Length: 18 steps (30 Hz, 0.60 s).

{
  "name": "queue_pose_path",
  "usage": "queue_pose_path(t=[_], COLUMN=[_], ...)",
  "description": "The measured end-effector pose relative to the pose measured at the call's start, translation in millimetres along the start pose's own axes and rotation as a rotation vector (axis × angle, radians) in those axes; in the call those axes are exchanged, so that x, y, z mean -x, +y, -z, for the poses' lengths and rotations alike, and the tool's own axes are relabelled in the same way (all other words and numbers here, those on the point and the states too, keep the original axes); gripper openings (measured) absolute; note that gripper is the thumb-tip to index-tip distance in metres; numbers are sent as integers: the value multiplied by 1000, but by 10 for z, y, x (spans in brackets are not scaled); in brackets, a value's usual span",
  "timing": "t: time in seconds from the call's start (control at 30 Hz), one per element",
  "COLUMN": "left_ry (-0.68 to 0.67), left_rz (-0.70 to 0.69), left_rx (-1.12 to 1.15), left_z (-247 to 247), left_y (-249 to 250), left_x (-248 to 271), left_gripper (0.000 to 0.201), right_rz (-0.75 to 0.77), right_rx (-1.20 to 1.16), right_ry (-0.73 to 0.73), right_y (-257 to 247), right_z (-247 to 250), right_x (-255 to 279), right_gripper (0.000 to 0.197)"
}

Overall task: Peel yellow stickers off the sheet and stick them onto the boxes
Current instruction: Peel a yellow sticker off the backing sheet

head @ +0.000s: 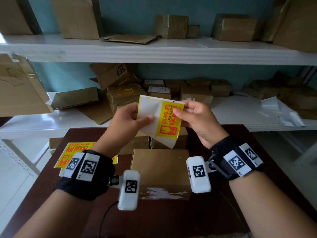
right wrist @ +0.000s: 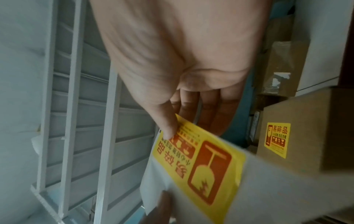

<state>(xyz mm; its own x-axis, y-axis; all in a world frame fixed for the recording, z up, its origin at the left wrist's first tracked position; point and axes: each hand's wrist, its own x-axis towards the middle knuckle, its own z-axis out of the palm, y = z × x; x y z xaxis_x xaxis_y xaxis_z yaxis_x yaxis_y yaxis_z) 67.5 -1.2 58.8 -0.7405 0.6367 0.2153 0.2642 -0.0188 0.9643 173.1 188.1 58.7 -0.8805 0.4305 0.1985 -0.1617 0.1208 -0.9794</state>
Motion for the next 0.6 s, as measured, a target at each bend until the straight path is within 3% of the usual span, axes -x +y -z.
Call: queue_pose_path(t=[0.1, 0.2, 0.33, 0.6], left_ry=[-76, -31, -53, -82], left_rz=[29, -6, -12, 80], left_rx=[-32, -68, -130, -88], left_z=[29, 47, -22, -222], left_y=[11, 58, 71, -9], left_x=[6, 21, 34, 65], left_gripper=[33, 20, 11, 7], right_rz=[99, 194, 229, 294], right_rx=[115, 278, 477, 658], right_ry=[27, 5, -23, 57], right_y=[-51, -89, -87, -46], right_z=[10, 35, 28, -62], right_x=[-1, -6, -3, 34], right_gripper=[13, 22, 18, 16])
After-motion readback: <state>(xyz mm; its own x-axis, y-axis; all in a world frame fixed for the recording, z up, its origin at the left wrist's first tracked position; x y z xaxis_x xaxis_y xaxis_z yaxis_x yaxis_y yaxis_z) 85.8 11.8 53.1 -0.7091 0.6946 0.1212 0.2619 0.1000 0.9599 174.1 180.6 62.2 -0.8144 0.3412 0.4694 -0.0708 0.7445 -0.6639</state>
